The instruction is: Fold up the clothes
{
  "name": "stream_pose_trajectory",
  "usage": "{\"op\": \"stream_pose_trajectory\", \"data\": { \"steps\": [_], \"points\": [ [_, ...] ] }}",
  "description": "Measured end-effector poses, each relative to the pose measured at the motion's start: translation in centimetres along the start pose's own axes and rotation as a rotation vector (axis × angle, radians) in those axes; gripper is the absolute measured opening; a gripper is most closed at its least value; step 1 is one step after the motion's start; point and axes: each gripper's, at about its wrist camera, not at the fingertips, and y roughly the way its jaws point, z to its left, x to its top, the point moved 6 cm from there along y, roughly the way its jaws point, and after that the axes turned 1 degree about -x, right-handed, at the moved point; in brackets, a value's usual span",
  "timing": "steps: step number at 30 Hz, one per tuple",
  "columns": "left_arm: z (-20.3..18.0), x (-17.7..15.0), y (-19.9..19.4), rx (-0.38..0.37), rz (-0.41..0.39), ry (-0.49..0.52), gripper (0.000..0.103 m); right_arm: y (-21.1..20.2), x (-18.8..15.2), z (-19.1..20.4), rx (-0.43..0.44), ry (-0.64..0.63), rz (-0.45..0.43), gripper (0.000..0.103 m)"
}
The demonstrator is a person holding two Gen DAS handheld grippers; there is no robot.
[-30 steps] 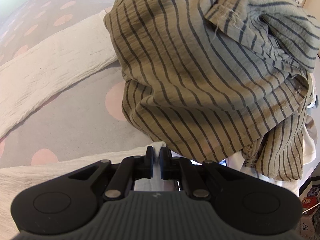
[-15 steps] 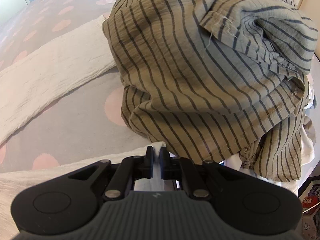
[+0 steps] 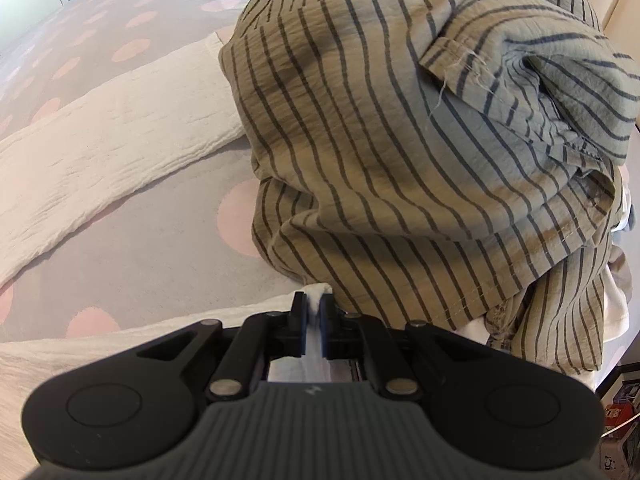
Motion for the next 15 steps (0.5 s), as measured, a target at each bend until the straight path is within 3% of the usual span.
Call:
{"op": "stream_pose_trajectory", "data": {
  "steps": [4,9,15],
  "points": [
    [0.0,0.0,-0.2,0.007,-0.019,-0.017,0.001,-0.1,-0.1,-0.1,0.004,0.001,-0.006,0.008],
    [0.7,1.6,-2.6,-0.029,-0.123,-0.082,0.001,-0.1,-0.1,0.0,0.006,-0.006,-0.018,0.008],
    [-0.2,1.7,-2.1,-0.048,-0.127,-0.058,0.003,0.0,0.1,0.3,-0.002,-0.035,-0.053,0.012]
  ]
}}
